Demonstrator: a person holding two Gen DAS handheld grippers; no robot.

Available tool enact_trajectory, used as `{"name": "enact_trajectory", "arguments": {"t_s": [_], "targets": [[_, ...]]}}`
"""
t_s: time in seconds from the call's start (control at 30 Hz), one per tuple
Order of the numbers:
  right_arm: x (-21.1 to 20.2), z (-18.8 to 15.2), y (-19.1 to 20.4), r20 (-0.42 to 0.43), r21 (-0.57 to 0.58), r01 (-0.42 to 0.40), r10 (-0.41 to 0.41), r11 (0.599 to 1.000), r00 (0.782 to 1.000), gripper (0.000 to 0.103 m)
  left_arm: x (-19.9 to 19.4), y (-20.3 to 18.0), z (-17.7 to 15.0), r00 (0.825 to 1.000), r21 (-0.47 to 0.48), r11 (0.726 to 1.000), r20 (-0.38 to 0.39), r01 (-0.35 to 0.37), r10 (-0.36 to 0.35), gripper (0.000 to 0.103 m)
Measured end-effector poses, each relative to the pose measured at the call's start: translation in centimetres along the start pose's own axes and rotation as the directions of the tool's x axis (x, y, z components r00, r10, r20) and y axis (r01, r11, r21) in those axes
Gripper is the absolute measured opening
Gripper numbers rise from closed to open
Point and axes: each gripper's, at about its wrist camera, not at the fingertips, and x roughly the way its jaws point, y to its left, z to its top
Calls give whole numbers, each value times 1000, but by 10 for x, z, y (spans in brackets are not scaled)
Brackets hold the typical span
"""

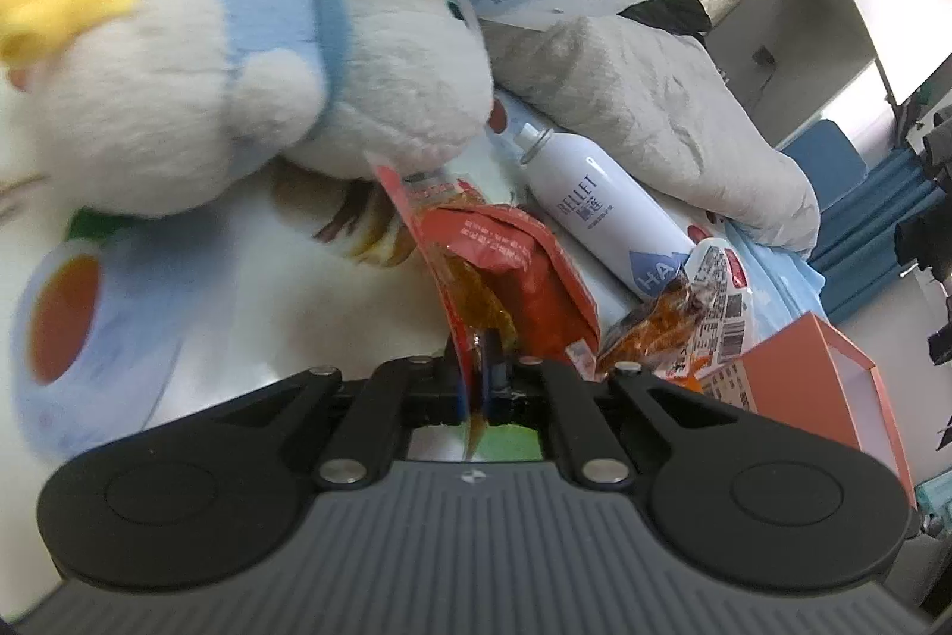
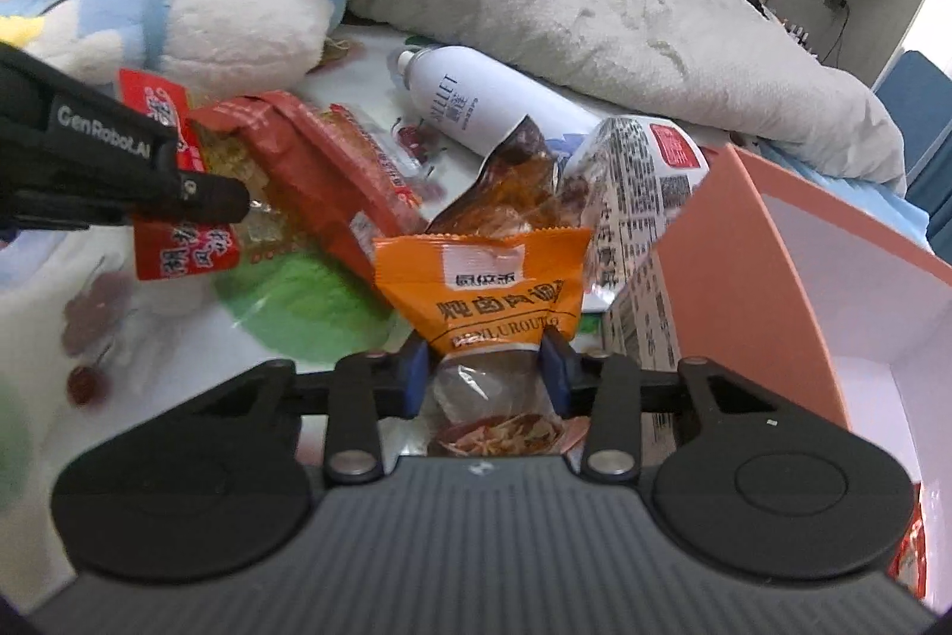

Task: Organize snacks
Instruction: 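Grasp the red snack packet with left tool while right tool grasps orange-labelled bag, then lift both held snacks and carry them toward the deep pink box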

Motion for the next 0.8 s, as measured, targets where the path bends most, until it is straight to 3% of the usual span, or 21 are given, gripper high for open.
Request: {"name": "enact_trajectory", "arguments": {"t_s": [0.2,0.8], "targets": [[-20,-11,-7,-24,18,-59,59,998,998,41,-36,11,-12,998,-16,998,4,-56,56,4],[-95,-52,-13,-34,76,-203,206,976,978,41,-154,23,-75,989,-50,991,74,-121,125,2]]}}
